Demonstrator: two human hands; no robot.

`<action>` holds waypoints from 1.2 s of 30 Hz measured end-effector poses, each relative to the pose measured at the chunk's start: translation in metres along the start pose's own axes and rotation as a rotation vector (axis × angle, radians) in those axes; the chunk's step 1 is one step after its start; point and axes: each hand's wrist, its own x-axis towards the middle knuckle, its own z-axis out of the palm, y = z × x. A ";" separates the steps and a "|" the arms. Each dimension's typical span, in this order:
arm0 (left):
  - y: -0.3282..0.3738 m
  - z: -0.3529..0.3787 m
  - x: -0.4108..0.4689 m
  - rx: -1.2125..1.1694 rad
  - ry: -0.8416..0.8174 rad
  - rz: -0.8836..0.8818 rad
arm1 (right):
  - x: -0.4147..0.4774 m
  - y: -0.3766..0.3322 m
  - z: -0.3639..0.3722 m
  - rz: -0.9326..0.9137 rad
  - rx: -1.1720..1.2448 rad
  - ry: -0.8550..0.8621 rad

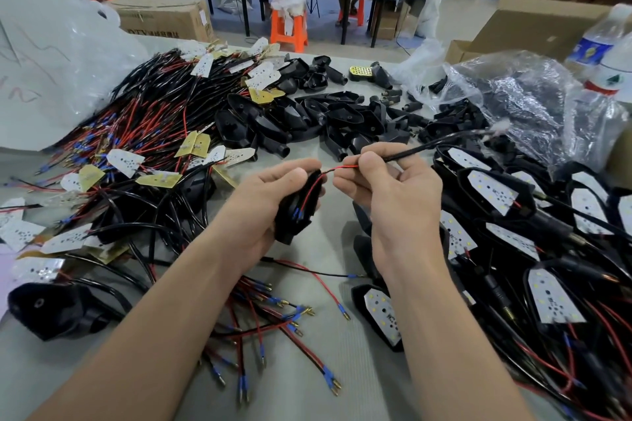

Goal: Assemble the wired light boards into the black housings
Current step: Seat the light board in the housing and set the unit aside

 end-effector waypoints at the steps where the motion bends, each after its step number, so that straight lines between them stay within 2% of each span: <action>1: -0.001 0.001 -0.001 0.045 0.013 0.015 | 0.000 -0.001 -0.001 0.031 0.018 -0.031; 4: -0.005 0.007 -0.002 0.077 0.110 0.081 | 0.000 -0.002 -0.002 0.109 0.030 -0.118; 7: -0.006 0.012 -0.003 0.015 0.151 0.110 | 0.000 -0.001 -0.004 0.077 -0.051 -0.118; 10: -0.004 0.012 -0.003 -0.049 0.108 0.128 | 0.000 0.002 -0.005 0.013 -0.178 -0.120; 12: -0.002 0.010 -0.003 -0.131 0.026 0.115 | -0.002 0.005 -0.004 -0.001 -0.265 -0.183; 14: -0.001 0.009 -0.004 -0.216 -0.051 0.074 | -0.004 0.009 -0.004 -0.018 -0.441 -0.288; 17: 0.000 0.011 -0.006 -0.290 -0.048 -0.004 | -0.007 0.012 -0.003 -0.063 -0.752 -0.373; 21: 0.004 0.013 -0.008 -0.316 -0.016 -0.110 | -0.013 0.018 0.003 -0.257 -0.909 -0.217; 24: 0.004 0.018 -0.013 -0.231 -0.160 -0.213 | -0.015 0.022 0.006 -0.371 -1.022 -0.109; 27: 0.001 0.019 -0.017 -0.217 -0.262 -0.249 | -0.010 0.022 0.002 -0.349 -1.029 -0.179; 32: 0.004 0.015 -0.017 -0.220 -0.362 -0.185 | -0.002 0.024 -0.003 -0.223 -1.119 -0.296; 36: 0.002 0.015 -0.014 -0.201 -0.260 -0.134 | -0.003 0.023 -0.001 -0.127 -0.844 -0.414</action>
